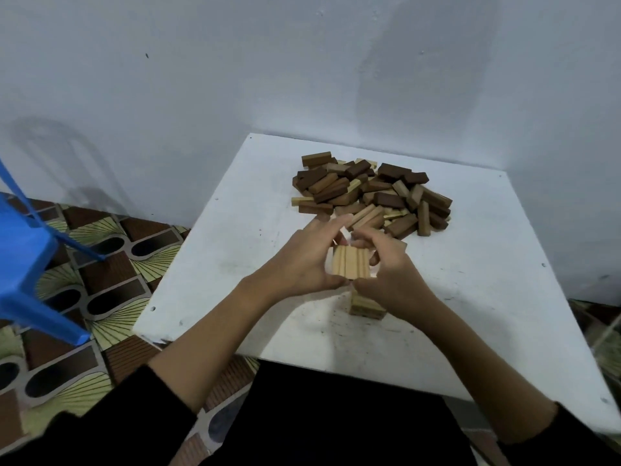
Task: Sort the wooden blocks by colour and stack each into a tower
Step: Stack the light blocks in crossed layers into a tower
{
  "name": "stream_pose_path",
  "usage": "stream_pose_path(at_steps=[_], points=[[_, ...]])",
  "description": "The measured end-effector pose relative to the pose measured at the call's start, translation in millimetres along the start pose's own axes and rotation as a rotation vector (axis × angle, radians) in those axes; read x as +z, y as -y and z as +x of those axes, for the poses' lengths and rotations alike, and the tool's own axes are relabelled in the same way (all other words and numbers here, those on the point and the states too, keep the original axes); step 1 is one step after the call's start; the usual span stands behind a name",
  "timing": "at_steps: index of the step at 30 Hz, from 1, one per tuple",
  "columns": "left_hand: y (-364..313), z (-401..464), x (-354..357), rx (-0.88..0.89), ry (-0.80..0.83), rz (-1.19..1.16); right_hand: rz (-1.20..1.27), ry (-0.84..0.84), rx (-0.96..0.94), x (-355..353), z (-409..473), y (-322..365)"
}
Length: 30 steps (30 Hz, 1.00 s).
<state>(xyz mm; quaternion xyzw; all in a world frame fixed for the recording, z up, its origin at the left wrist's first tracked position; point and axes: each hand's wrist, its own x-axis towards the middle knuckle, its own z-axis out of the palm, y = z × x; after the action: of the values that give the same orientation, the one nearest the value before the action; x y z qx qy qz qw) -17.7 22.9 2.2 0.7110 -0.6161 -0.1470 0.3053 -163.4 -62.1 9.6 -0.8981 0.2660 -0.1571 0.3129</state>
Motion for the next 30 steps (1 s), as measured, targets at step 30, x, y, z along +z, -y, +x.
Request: stream_pose_path(at_steps=[30], points=[[-8.6,-5.7,49.1,-0.011,0.128,-0.211,-0.104,0.109,0.093,-8.5,-31.7,-46.7]])
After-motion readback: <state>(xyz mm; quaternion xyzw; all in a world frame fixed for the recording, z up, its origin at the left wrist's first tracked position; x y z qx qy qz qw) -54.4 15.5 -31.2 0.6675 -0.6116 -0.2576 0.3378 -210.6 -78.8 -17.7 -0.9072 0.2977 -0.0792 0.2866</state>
